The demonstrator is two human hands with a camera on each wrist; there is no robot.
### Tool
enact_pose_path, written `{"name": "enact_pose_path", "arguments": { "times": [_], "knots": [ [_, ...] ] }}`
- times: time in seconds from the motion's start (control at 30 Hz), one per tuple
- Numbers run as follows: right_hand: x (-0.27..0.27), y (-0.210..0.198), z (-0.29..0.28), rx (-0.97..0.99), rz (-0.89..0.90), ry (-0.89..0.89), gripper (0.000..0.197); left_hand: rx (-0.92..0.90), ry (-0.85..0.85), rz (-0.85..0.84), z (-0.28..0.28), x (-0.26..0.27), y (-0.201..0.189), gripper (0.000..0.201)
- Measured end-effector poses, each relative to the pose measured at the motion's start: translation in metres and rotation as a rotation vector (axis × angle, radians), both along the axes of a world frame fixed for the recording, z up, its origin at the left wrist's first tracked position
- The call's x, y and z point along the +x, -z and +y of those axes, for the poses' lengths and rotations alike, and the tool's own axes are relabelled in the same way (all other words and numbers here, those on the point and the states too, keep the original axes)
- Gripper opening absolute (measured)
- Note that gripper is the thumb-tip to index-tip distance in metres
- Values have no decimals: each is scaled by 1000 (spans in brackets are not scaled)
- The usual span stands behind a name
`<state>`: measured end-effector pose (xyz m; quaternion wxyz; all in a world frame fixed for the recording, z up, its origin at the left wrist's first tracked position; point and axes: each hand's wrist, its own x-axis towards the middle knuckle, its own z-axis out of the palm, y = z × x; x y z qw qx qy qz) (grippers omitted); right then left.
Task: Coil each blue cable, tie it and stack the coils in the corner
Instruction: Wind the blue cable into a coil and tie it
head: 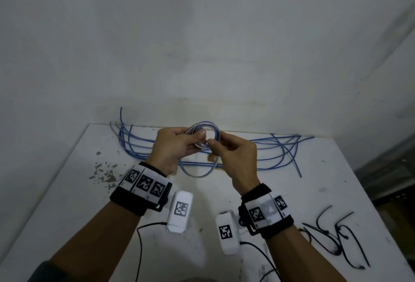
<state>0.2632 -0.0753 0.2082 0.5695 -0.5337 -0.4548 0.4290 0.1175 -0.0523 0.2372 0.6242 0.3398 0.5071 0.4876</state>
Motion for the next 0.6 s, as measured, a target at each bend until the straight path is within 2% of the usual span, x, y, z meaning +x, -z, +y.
{"name": "enact_pose_path", "arguments": {
  "times": [0.2, 0.3, 0.47, 0.6],
  "knots": [
    [0, -2, -3, -68, 296, -64, 24, -110, 57, -104, 3, -5, -4, 16],
    [-2, -1, -3, -126, 437, -59, 22, -126, 90, -121, 3, -8, -4, 23],
    [-5, -4, -2, -101, 394, 17, 21, -45, 118, -105, -6, -5, -3, 30],
    [-11, -6, -2, 30, 405, 135, 19, 38, 76, -158, -9, 1, -6, 16]
  ]
}}
